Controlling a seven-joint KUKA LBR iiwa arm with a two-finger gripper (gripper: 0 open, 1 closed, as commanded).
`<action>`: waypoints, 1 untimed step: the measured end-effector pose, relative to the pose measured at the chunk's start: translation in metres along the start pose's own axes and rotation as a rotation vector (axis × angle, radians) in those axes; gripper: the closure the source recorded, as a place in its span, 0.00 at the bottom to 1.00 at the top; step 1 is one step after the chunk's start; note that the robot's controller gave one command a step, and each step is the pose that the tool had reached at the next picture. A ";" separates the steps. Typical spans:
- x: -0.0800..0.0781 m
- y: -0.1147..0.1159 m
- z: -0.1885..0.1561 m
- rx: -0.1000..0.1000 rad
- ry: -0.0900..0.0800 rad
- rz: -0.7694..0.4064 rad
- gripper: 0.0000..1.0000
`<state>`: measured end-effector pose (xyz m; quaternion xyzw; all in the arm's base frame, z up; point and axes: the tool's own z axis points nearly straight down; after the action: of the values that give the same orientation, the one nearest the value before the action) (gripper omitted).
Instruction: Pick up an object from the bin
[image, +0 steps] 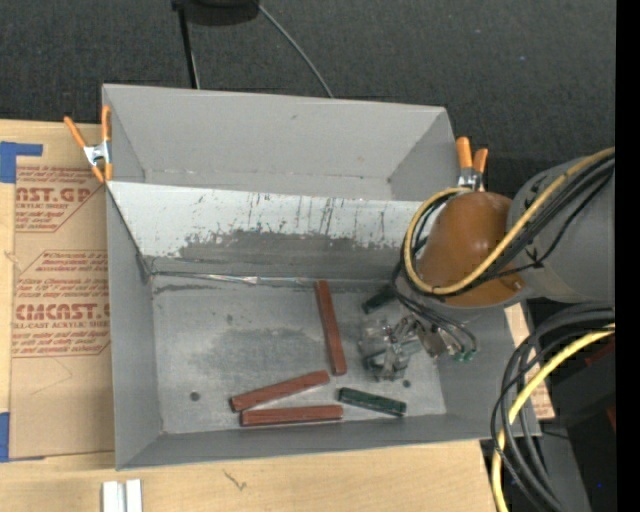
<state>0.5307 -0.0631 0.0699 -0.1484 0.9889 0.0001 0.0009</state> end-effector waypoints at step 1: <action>0.000 0.000 0.000 0.000 0.000 0.000 1.00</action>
Offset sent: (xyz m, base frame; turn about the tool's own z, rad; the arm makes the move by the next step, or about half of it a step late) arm -0.0288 -0.0119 0.1325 -0.0492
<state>0.5307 -0.0631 0.0700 -0.1484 0.9889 0.0001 0.0009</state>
